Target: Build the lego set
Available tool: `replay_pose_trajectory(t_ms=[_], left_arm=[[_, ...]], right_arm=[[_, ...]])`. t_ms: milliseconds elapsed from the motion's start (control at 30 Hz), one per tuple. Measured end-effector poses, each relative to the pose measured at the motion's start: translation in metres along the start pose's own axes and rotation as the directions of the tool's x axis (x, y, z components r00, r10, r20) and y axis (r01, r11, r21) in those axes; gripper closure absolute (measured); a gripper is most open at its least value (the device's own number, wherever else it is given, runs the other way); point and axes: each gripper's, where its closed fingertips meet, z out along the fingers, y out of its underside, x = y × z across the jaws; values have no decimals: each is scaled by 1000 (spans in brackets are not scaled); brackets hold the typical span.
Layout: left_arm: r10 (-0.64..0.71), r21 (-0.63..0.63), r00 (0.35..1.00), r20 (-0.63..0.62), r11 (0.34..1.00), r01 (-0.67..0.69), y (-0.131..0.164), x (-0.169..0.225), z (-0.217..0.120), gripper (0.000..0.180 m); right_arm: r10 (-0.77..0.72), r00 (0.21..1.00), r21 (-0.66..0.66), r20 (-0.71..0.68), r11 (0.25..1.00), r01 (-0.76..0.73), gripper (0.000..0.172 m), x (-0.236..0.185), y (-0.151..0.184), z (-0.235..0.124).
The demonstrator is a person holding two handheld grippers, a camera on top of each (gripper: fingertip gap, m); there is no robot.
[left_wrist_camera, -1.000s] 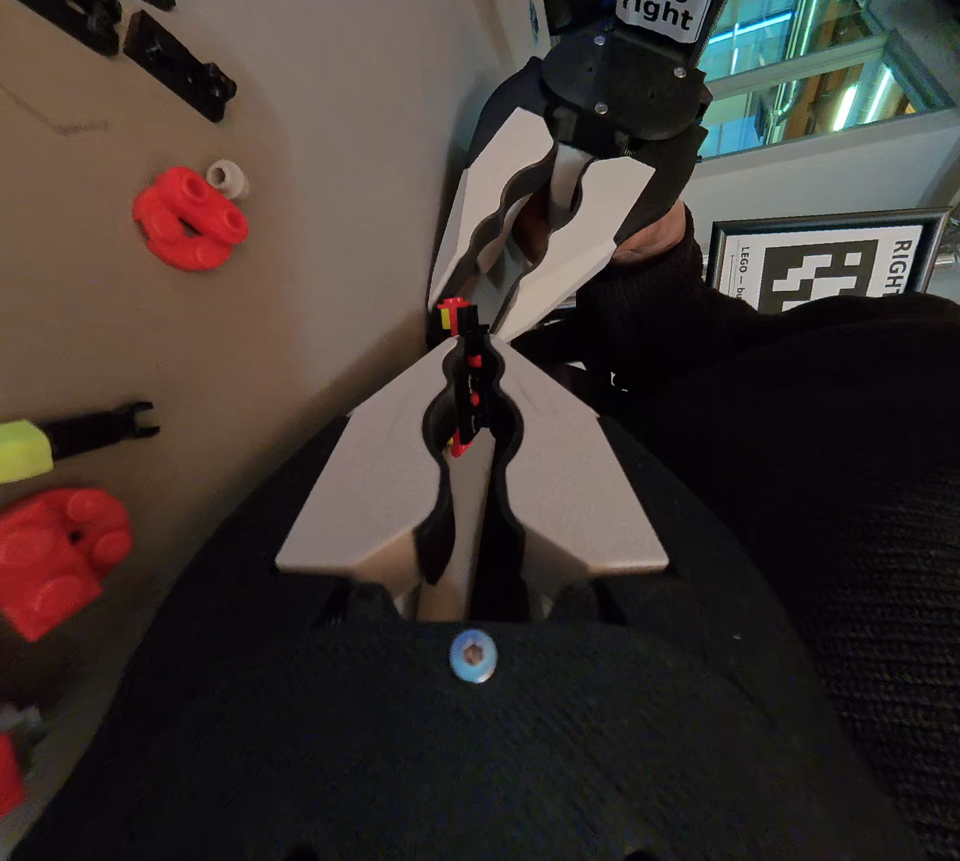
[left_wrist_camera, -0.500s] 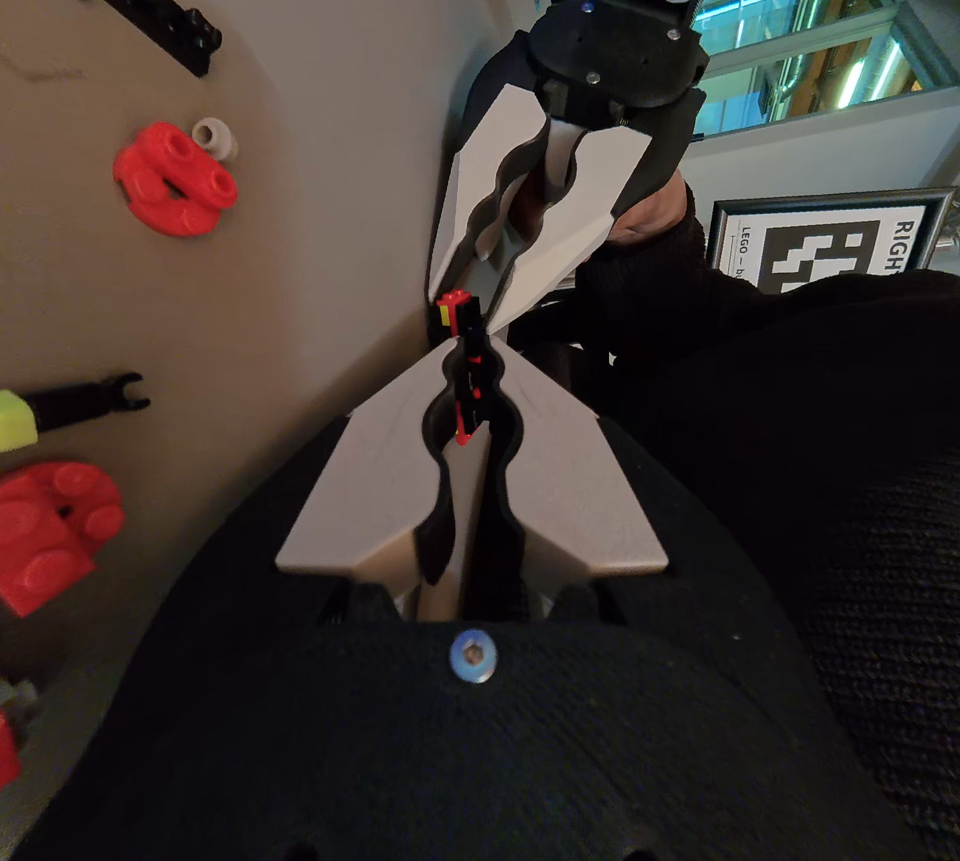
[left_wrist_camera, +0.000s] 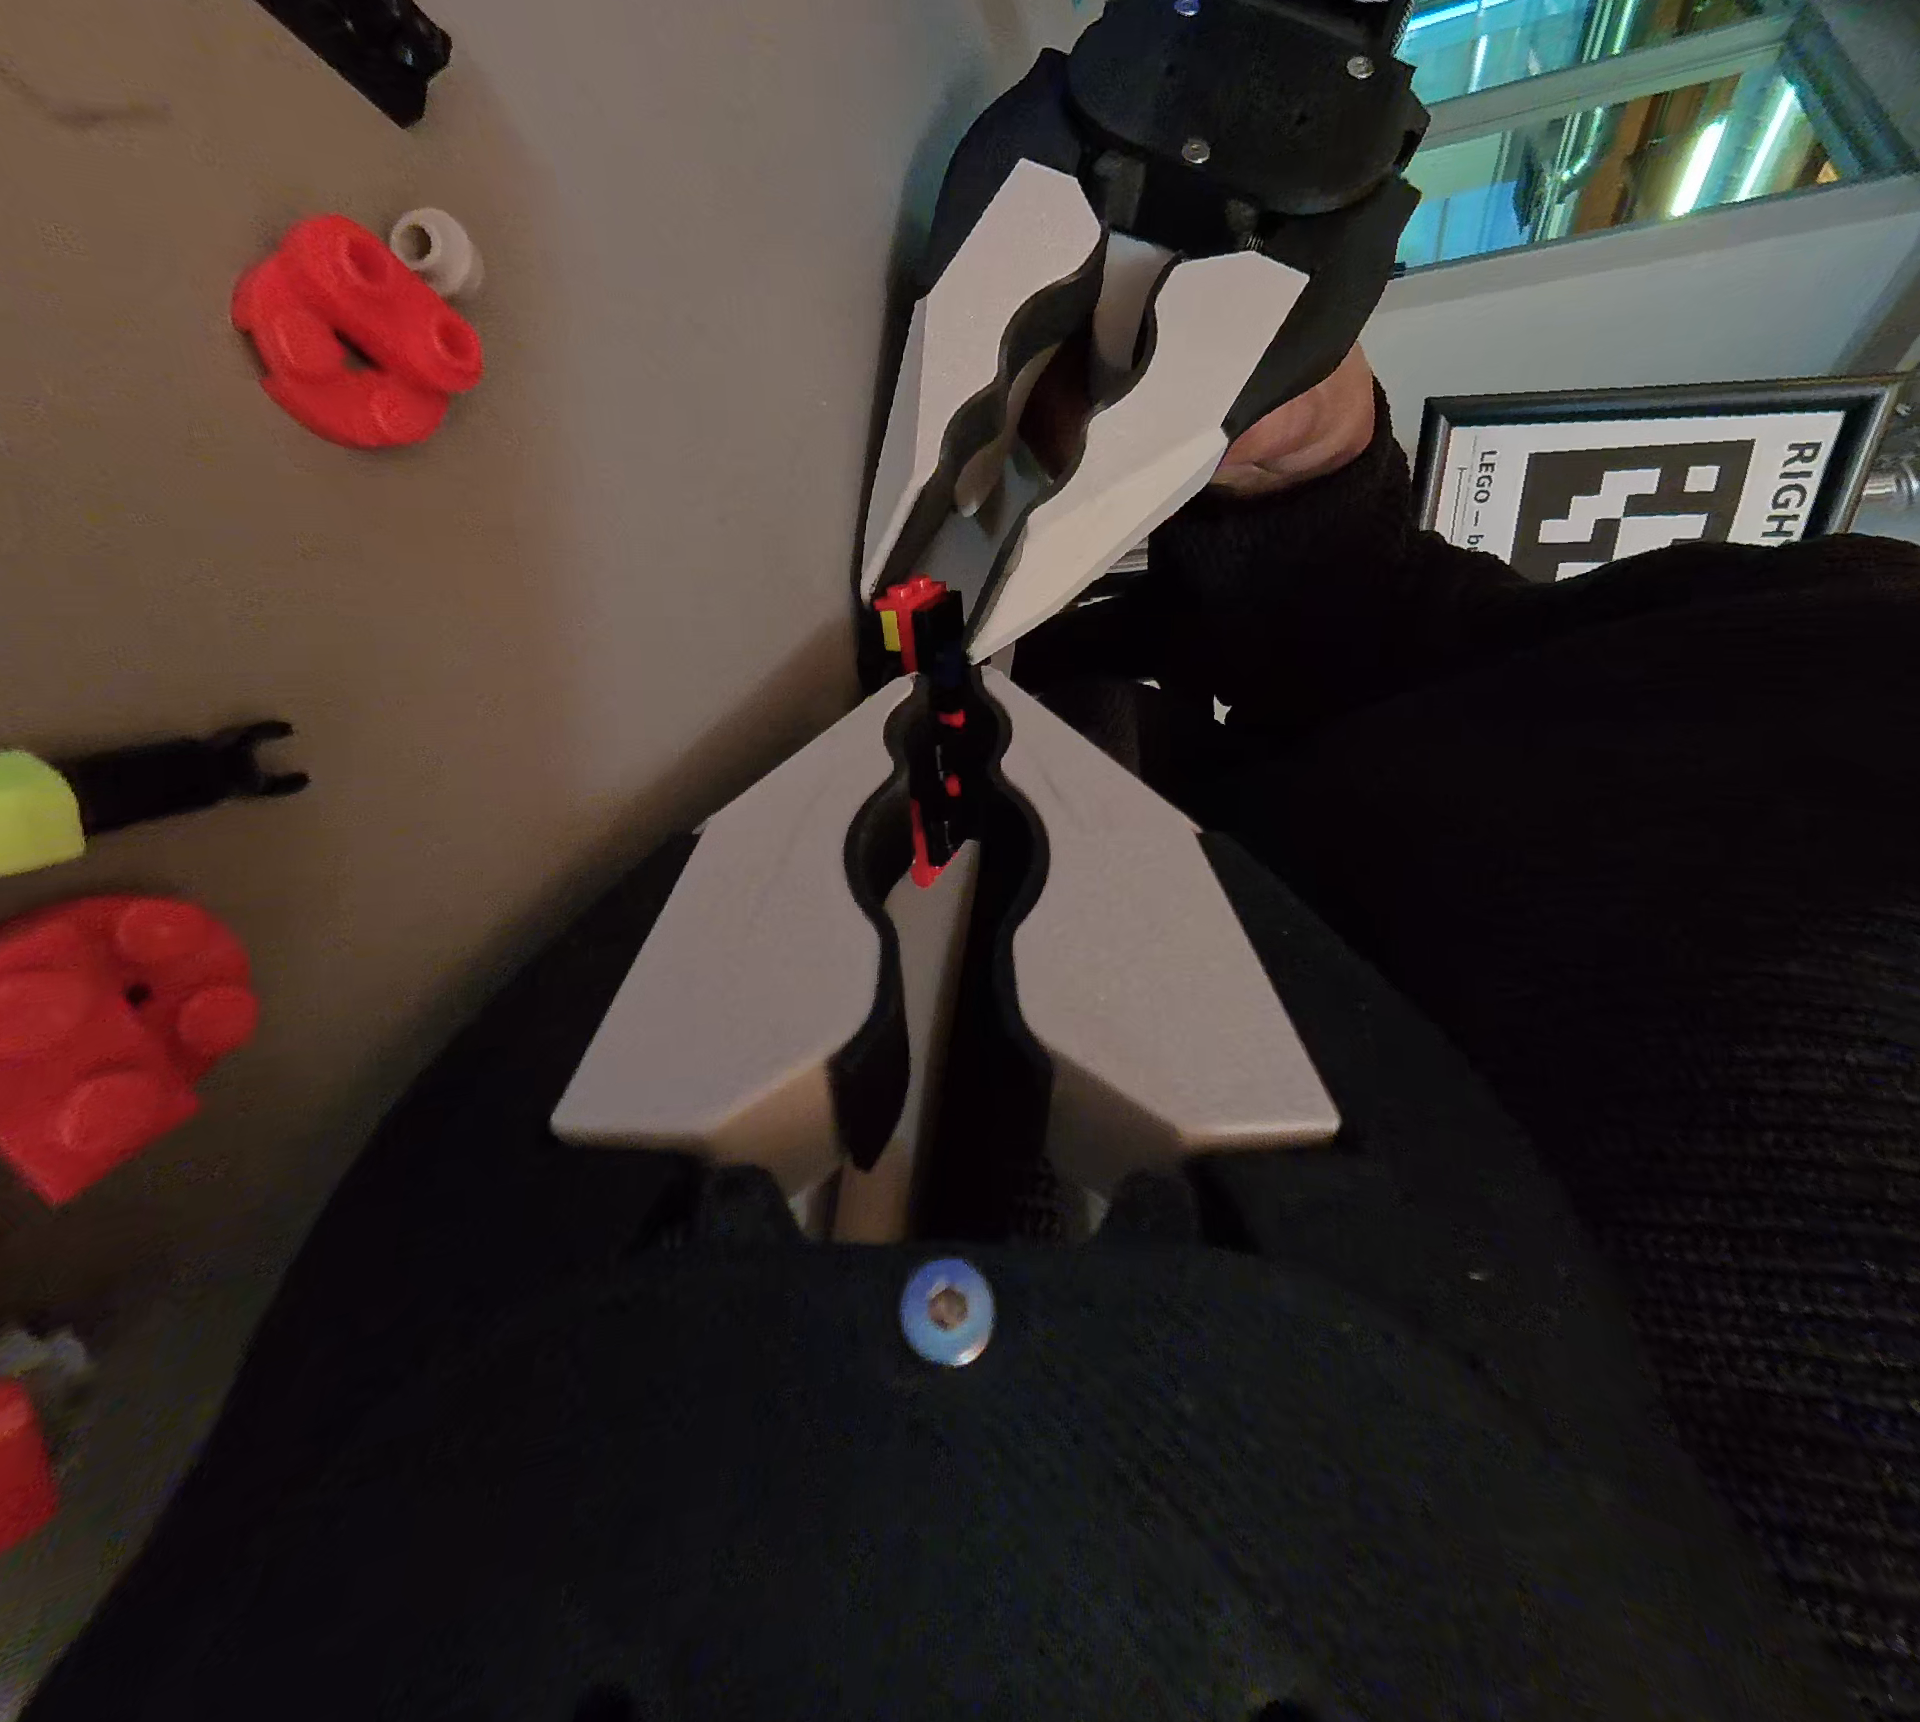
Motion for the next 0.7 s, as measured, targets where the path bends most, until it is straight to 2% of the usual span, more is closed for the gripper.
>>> replay_pose_trajectory(t_ms=[433, 533, 700], left_arm=[[9, 21, 1000, 4, 1000, -9, 0, 1, -7, 180], [11, 8, 1000, 8, 1000, -11, 3, 1, -5, 169], [35, 12, 999, 30, 999, -36, 3, 2, -3, 178]], right_arm=[[-16, 1000, 1, -10, 1000, 16, 156, -1, 1, 0], [-22, 1000, 2, -15, 1000, 22, 156, 0, 0, 1], [-30, 999, 3, -18, 1000, 30, 156, -1, 0, 1]])
